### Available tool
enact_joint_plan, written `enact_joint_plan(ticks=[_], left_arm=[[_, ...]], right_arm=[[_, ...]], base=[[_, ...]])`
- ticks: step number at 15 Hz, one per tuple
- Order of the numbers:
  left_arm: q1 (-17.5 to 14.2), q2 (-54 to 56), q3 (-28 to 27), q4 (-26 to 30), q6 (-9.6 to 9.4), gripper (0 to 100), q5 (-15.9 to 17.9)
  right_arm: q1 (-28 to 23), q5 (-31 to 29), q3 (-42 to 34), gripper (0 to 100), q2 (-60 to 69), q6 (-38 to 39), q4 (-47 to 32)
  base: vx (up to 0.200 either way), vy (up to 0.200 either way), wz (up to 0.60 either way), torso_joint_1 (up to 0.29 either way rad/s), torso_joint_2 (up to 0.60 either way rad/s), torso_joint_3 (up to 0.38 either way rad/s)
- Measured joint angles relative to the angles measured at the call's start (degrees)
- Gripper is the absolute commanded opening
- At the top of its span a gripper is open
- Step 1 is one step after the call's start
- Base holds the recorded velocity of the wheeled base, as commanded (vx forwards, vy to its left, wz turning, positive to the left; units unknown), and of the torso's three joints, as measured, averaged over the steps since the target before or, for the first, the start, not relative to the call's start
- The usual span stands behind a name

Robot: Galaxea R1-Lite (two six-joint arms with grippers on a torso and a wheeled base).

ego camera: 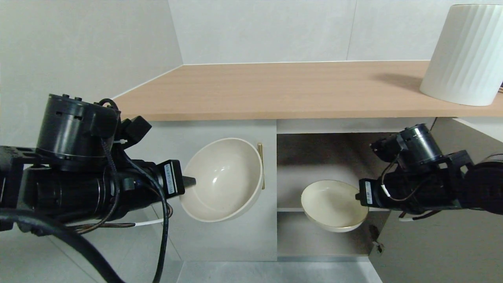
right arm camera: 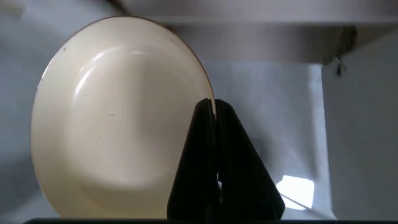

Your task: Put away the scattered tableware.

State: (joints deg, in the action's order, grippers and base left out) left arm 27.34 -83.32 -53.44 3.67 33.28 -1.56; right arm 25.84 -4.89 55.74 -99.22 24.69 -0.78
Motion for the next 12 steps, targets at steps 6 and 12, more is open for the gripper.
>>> enact_joint_plan(ticks=[6, 12], left_arm=[[0.1, -0.9, 0.0, 0.0, 0.07, 0, 0.2], [0.1, -1.4, 0.0, 0.0, 0.09, 0, 1.1]], right_arm=[[-4.2, -5.0, -0.2, 0, -17.7, 3.5, 22.1], [-6.0, -10.7, 4.5, 0, -32.3, 4.1, 31.5]], base=[[0.000, 0.000, 0.00, 0.000, 0.00, 0.000], [0.000, 0.000, 0.00, 0.000, 0.00, 0.000]])
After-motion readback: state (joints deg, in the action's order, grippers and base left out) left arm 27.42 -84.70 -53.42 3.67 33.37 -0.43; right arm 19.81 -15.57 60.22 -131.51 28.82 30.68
